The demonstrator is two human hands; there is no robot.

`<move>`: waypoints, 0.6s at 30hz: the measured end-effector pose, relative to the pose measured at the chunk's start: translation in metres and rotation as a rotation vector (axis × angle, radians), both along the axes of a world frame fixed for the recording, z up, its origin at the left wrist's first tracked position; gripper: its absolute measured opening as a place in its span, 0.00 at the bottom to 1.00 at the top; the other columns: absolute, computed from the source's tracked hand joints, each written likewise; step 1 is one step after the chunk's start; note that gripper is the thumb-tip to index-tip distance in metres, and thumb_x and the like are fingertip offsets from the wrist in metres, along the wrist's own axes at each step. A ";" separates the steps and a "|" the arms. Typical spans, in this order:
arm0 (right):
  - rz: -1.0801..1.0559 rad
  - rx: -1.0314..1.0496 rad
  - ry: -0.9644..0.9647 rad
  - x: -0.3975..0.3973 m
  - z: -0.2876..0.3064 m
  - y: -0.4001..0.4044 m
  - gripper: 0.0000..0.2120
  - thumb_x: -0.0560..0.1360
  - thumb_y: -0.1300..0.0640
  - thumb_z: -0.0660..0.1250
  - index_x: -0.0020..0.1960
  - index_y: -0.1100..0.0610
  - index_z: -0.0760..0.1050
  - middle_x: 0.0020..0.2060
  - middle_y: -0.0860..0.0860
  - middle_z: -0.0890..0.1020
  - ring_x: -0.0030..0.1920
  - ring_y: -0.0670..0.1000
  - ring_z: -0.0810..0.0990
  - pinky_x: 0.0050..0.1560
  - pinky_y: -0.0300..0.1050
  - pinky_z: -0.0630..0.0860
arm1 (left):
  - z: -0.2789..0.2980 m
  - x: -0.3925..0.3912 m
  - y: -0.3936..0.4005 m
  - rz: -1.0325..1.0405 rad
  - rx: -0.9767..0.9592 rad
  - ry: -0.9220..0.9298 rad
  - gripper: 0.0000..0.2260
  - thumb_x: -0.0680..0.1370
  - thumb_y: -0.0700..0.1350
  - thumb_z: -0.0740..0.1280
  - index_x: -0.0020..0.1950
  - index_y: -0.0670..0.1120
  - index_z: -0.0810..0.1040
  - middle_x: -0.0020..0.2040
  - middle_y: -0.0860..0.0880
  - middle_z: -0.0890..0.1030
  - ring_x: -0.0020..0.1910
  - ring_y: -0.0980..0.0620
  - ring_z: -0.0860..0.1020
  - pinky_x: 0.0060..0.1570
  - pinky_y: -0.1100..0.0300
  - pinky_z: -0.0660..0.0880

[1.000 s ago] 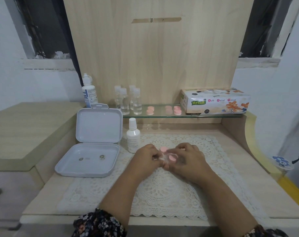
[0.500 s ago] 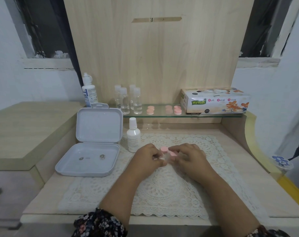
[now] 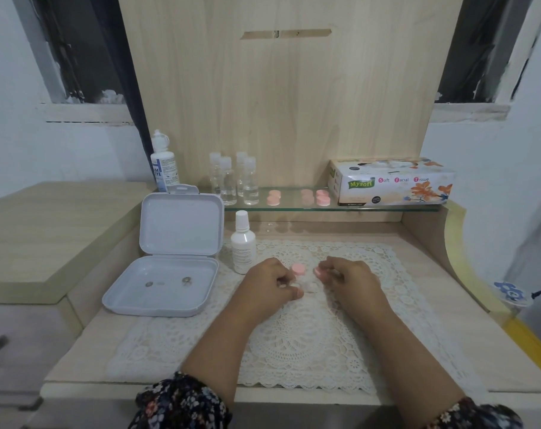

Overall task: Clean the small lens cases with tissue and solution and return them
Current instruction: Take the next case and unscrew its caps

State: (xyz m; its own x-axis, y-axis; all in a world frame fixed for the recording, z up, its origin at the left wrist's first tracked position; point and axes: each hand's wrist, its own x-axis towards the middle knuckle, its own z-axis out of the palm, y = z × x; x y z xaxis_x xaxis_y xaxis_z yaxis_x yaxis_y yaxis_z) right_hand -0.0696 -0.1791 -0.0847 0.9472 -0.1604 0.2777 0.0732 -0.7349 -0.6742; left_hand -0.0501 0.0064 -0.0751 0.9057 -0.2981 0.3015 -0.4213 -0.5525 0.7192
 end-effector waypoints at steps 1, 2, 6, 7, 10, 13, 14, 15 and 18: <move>-0.002 -0.006 -0.022 -0.001 0.001 0.000 0.07 0.77 0.47 0.67 0.51 0.47 0.82 0.47 0.42 0.81 0.55 0.49 0.76 0.59 0.52 0.72 | 0.000 0.000 0.000 0.002 0.000 0.002 0.11 0.68 0.46 0.77 0.46 0.44 0.82 0.41 0.55 0.74 0.38 0.61 0.72 0.41 0.67 0.67; -0.010 -0.021 -0.038 -0.002 0.003 0.001 0.08 0.77 0.49 0.67 0.51 0.50 0.82 0.48 0.43 0.80 0.56 0.49 0.75 0.59 0.49 0.72 | 0.000 0.000 0.000 0.003 -0.002 0.006 0.11 0.68 0.46 0.77 0.46 0.44 0.82 0.42 0.55 0.74 0.38 0.61 0.72 0.41 0.67 0.67; -0.027 -0.148 -0.029 -0.005 0.002 0.001 0.10 0.79 0.48 0.65 0.55 0.47 0.82 0.52 0.45 0.79 0.57 0.50 0.73 0.58 0.48 0.70 | 0.001 -0.001 0.002 0.011 -0.022 0.027 0.10 0.68 0.46 0.77 0.46 0.45 0.82 0.43 0.55 0.76 0.39 0.60 0.73 0.42 0.67 0.69; -0.027 -0.149 -0.023 -0.004 0.002 0.001 0.11 0.79 0.47 0.64 0.56 0.46 0.82 0.53 0.45 0.79 0.58 0.50 0.73 0.58 0.49 0.70 | 0.001 -0.002 0.002 0.021 -0.033 0.034 0.10 0.68 0.46 0.77 0.46 0.45 0.82 0.43 0.54 0.76 0.39 0.59 0.74 0.43 0.67 0.70; -0.033 -0.072 0.000 -0.006 0.005 0.002 0.13 0.78 0.43 0.64 0.57 0.46 0.81 0.53 0.45 0.78 0.57 0.49 0.72 0.61 0.50 0.69 | 0.004 -0.004 0.003 0.049 -0.063 0.053 0.09 0.68 0.46 0.77 0.45 0.46 0.82 0.42 0.54 0.77 0.39 0.58 0.75 0.42 0.67 0.71; -0.043 0.066 0.024 -0.007 0.009 0.001 0.09 0.78 0.49 0.65 0.55 0.49 0.81 0.51 0.47 0.81 0.54 0.48 0.76 0.55 0.48 0.74 | 0.007 -0.008 0.004 0.054 -0.065 0.068 0.09 0.69 0.46 0.76 0.46 0.46 0.82 0.41 0.53 0.77 0.38 0.58 0.75 0.40 0.67 0.71; -0.035 0.109 0.038 -0.008 0.011 0.001 0.07 0.78 0.52 0.65 0.53 0.51 0.80 0.50 0.47 0.81 0.51 0.47 0.77 0.50 0.44 0.74 | 0.009 -0.009 0.004 0.058 -0.061 0.074 0.09 0.69 0.46 0.76 0.46 0.46 0.82 0.41 0.53 0.77 0.38 0.58 0.75 0.40 0.66 0.72; -0.027 0.126 0.053 -0.010 0.013 0.000 0.06 0.79 0.55 0.64 0.52 0.52 0.79 0.49 0.48 0.81 0.48 0.46 0.77 0.45 0.40 0.73 | 0.010 -0.010 0.005 0.063 -0.058 0.082 0.09 0.70 0.46 0.76 0.47 0.46 0.82 0.41 0.52 0.78 0.38 0.57 0.75 0.41 0.64 0.72; -0.017 0.106 0.099 -0.011 0.018 -0.003 0.05 0.80 0.56 0.61 0.53 0.52 0.76 0.49 0.49 0.80 0.46 0.46 0.76 0.41 0.39 0.70 | 0.014 -0.014 0.009 0.081 -0.077 0.108 0.09 0.70 0.48 0.75 0.48 0.47 0.82 0.39 0.52 0.78 0.37 0.56 0.75 0.42 0.62 0.74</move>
